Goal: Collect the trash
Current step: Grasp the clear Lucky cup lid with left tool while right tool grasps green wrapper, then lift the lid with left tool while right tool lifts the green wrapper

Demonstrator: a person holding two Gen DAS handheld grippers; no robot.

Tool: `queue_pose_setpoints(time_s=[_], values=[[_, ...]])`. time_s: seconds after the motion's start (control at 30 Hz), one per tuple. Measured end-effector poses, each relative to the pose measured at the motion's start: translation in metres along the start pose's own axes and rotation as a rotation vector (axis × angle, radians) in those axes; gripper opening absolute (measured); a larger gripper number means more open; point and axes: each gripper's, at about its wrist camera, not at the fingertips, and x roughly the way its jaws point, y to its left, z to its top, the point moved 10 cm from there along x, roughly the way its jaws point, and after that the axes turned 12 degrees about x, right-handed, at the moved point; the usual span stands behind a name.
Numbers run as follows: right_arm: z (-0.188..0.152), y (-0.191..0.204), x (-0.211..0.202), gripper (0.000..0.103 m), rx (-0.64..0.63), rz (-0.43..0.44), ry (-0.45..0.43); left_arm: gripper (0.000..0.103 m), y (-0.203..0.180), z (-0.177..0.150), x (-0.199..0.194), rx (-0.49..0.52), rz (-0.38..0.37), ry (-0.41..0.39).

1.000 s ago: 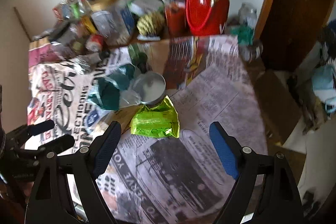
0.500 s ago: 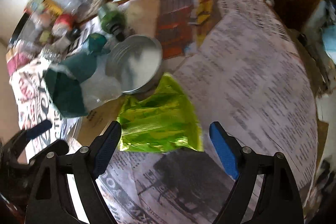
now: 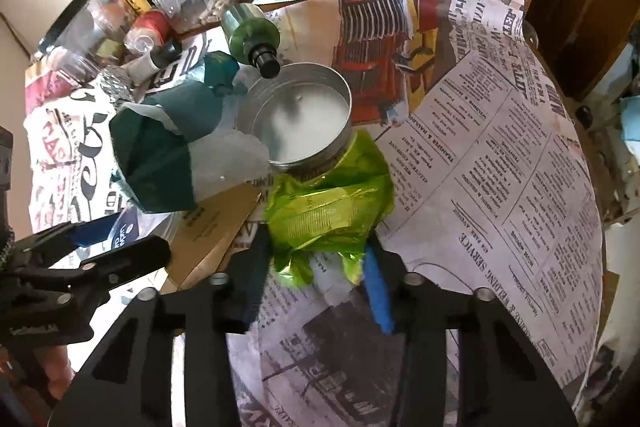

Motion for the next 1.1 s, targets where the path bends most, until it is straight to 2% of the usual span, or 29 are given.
queue_pose_setpoints(time_s=[0.23, 0.43, 0.73, 0.87, 1.1], values=[[-0.008, -0.015, -0.023, 0.025, 0.021, 0.015, 0.007, 0.080, -0.005, -0.007, -0.018, -0.025, 0.043, -0.013], [-0.004, -0.023, -0.057, 0.022, 0.005, 0.031, -0.040, 0.080, -0.010, -0.010, -0.049, -0.053, 0.107, -0.072], [0.009, -0.021, -0.127, 0.019, -0.098, 0.092, -0.189, 0.079, -0.048, -0.015, -0.130, -0.101, 0.244, -0.279], [0.007, -0.021, -0.164, 0.018, -0.150, 0.135, -0.256, 0.079, -0.078, -0.023, -0.172, -0.125, 0.270, -0.391], [-0.003, -0.014, -0.218, 0.013, -0.197, 0.201, -0.345, 0.079, -0.123, -0.039, -0.236, -0.098, 0.346, -0.531]])
